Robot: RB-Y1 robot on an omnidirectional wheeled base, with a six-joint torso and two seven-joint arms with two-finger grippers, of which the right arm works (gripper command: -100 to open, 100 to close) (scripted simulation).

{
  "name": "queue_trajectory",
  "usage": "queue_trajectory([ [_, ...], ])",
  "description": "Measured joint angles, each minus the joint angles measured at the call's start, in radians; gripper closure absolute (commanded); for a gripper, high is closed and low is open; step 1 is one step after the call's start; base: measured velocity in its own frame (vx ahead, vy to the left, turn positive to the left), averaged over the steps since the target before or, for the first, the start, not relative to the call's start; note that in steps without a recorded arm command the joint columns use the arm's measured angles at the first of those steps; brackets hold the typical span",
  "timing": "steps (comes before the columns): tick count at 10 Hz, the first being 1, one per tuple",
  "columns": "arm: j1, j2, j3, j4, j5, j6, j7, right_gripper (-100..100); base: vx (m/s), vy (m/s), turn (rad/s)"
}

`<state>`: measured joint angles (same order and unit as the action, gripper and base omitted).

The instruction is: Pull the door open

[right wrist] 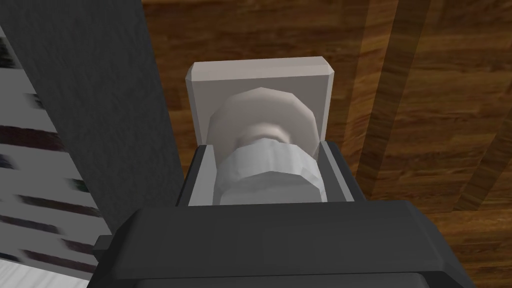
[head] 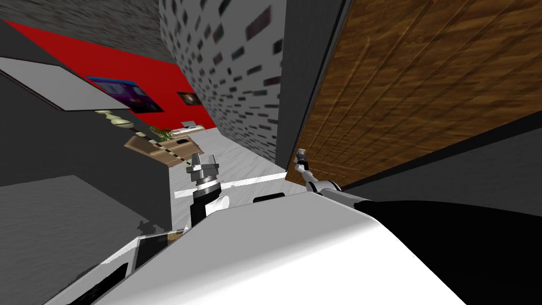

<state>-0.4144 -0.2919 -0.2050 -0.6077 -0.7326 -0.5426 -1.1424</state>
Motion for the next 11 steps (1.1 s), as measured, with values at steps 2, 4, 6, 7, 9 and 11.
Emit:
queue_trajectory([
  [2,-0.004,-0.003,0.003,0.003,0.002,-0.003,-0.005,100,-0.041,-0.022,0.029],
  [4,-0.016,-0.007,0.005,0.0,0.004,-0.009,-0.008,100,-0.224,0.021,0.039],
  [6,-0.002,0.005,0.005,-0.015,0.002,0.004,0.0,100,-0.262,-0.011,0.037],
  [7,-0.001,0.009,0.006,-0.017,0.003,0.008,0.002,100,-0.275,0.004,0.034],
  [9,-0.006,0.01,0.011,-0.007,0.004,0.006,-0.004,100,-0.235,0.054,0.016],
  [11,-0.011,0.007,0.013,0.002,0.005,0.008,-0.006,100,-0.213,0.015,0.027],
])
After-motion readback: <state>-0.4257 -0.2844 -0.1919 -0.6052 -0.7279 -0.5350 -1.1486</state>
